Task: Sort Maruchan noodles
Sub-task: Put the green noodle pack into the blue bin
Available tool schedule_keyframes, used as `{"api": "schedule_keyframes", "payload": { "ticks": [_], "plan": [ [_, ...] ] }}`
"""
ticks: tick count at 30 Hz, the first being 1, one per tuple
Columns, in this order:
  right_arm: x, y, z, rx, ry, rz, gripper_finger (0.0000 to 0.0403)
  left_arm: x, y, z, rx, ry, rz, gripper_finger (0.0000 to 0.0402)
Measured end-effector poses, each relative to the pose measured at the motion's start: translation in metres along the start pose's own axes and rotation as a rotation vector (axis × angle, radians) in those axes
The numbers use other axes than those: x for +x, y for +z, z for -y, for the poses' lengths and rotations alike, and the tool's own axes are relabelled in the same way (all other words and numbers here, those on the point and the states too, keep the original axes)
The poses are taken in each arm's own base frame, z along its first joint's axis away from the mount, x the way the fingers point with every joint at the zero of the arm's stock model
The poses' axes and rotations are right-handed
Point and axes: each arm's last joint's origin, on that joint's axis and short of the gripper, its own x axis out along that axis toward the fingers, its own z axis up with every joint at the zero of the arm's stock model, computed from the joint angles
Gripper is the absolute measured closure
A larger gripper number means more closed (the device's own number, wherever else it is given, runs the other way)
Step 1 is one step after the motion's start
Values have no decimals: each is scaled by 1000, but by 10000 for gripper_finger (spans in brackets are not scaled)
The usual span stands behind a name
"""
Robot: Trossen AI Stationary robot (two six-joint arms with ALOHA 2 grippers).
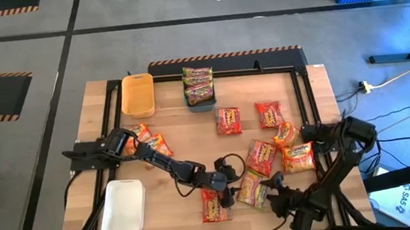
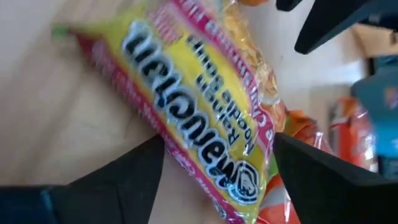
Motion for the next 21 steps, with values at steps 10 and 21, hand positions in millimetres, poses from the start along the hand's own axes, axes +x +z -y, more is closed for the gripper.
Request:
{"api": "schedule_keyframes", "payload": {
  "ticks": [10,21],
  "plan": [
    [13,0,1,-119,-117,8,168,0,-1,0,2,3,-6,193],
    [34,14,18,-84,-143,-12,194,-11,6,-1,26,33,-47,193]
  ]
}}
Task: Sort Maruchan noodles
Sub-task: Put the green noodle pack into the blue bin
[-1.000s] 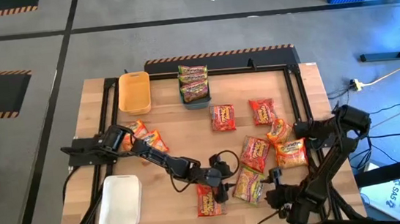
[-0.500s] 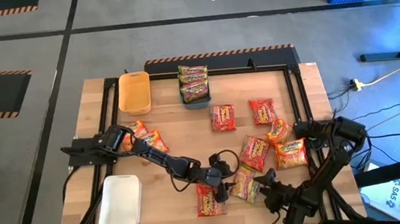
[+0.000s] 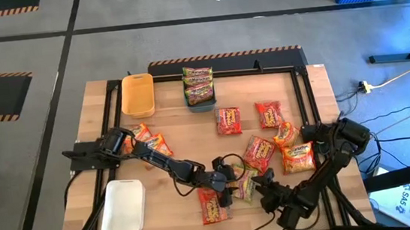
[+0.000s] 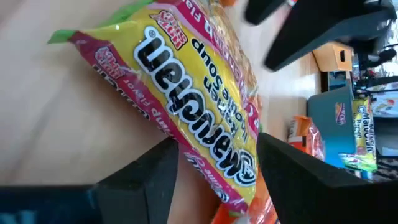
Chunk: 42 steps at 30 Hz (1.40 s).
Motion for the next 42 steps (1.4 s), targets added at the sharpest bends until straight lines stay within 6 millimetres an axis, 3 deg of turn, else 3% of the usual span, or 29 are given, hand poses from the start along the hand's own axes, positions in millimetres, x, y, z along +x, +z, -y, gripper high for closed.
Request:
{"api": "schedule_keyframes", "payload": {
  "ticks": [6,15,20,24,31,35,42],
  "plan": [
    [15,2,12,-59,-22,-44,211,-21,11,-3,22,87,-32,193],
    [46,0,40,-125,-70,-150,241,-19,5,-10,12,129,-100,193],
    [39,0,55,-85,-59,-162,258,-20,3,-9,16,133,-113,193],
    [16,0,74,71,4,-149,271,-22,1,-4,25,128,-114,193],
    [-10,-3,108,530,199,-150,276,-23,-2,-2,24,139,-129,193],
    [-4,-7,117,825,338,-182,276,-23,-4,-3,18,155,-137,193],
    [31,-19,115,1034,550,-157,276,-13,-14,-5,30,185,-157,193]
  ]
}}
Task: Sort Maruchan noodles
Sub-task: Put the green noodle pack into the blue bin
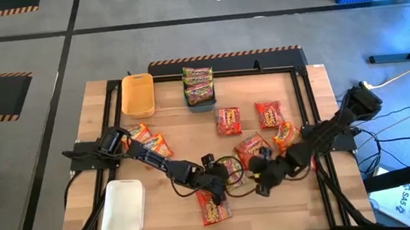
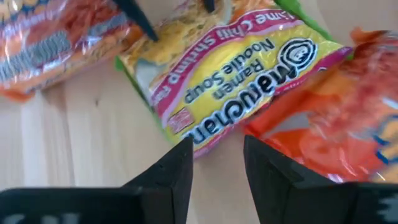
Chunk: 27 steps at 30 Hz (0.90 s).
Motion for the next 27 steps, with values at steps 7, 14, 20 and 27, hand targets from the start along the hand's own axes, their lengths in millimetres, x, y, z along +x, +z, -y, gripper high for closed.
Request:
{"api": "schedule_keyframes", "payload": {
  "ticks": [7,14,20,27],
  "plan": [
    [10,15,18,88,57,21,276,-4,-4,-4,-60,74,-31,193],
    [11,28,22,106,106,69,254,-8,-11,-3,-128,118,-76,193],
    [16,36,28,204,116,88,163,-13,-18,8,-94,136,-56,193],
    [35,37,41,322,99,17,102,-14,-20,11,-77,142,-44,193]
  ]
}}
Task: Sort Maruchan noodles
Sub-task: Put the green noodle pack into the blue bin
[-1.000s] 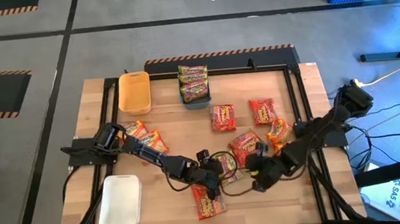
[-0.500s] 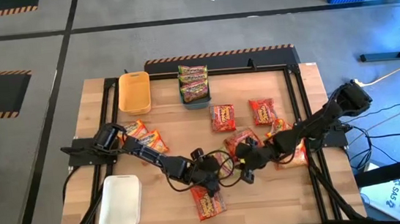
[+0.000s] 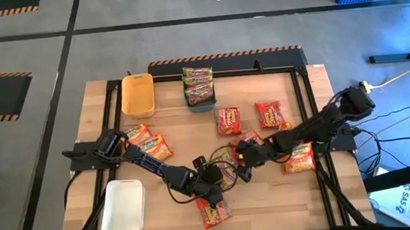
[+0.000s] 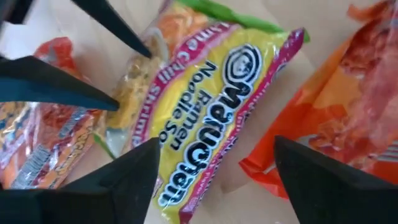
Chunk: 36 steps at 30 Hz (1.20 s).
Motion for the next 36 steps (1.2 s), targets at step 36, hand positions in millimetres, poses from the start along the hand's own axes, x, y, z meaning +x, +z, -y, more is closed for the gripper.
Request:
{"api": "schedule_keyframes", "payload": {
  "ticks": [36],
  "plan": [
    [24,4,-14,-40,235,38,93,-3,-5,8,74,29,52,193]
  ]
}}
